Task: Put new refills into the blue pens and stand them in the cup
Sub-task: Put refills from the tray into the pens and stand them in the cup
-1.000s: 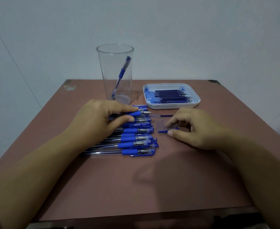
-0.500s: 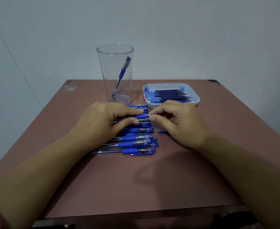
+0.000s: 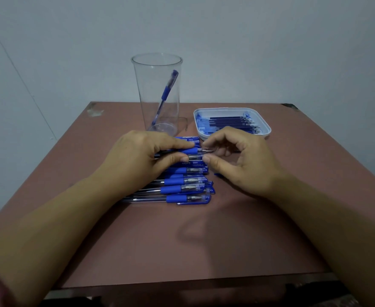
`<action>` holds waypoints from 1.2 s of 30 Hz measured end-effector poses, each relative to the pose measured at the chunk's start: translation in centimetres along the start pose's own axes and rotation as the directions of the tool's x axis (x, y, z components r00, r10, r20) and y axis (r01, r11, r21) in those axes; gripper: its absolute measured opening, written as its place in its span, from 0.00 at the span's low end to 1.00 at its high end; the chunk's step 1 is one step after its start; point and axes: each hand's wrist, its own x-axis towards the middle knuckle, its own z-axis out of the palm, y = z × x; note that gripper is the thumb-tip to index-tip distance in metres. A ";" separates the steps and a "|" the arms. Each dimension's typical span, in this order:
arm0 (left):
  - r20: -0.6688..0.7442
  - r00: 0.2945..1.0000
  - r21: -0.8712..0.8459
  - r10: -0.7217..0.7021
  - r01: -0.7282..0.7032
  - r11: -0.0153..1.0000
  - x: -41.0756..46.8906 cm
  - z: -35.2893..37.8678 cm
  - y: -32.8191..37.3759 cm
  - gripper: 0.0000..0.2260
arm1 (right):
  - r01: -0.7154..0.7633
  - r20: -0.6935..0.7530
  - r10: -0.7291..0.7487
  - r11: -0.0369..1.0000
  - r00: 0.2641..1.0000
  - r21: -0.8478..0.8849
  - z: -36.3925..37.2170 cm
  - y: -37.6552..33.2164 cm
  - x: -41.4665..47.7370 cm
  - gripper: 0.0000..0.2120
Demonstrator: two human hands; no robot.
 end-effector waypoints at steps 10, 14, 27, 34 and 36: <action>-0.004 1.000 -0.009 0.003 -0.003 1.000 0.1 0.1 -0.1 0.16 | -0.045 -0.005 0.045 0.998 0.999 0.047 0.1 -0.2 -0.2 0.12; -0.007 1.000 0.001 0.008 -0.008 1.000 0.1 0.2 0.0 0.16 | -0.083 0.019 0.082 0.996 0.996 0.046 0.1 -0.1 0.0 0.06; -0.009 1.000 0.011 0.018 -0.018 1.000 0.1 0.2 -0.1 0.15 | -0.121 0.057 0.115 0.986 0.992 0.115 0.1 0.2 -0.1 0.06; -0.014 1.000 0.003 0.018 -0.018 1.000 0.1 0.2 0.0 0.15 | -0.115 0.078 0.110 0.991 0.991 0.064 0.3 0.3 0.0 0.03; -0.013 1.000 0.002 0.012 -0.012 1.000 0.1 0.2 -0.1 0.15 | -0.118 0.070 0.110 0.986 0.991 0.115 0.3 0.1 -0.1 0.08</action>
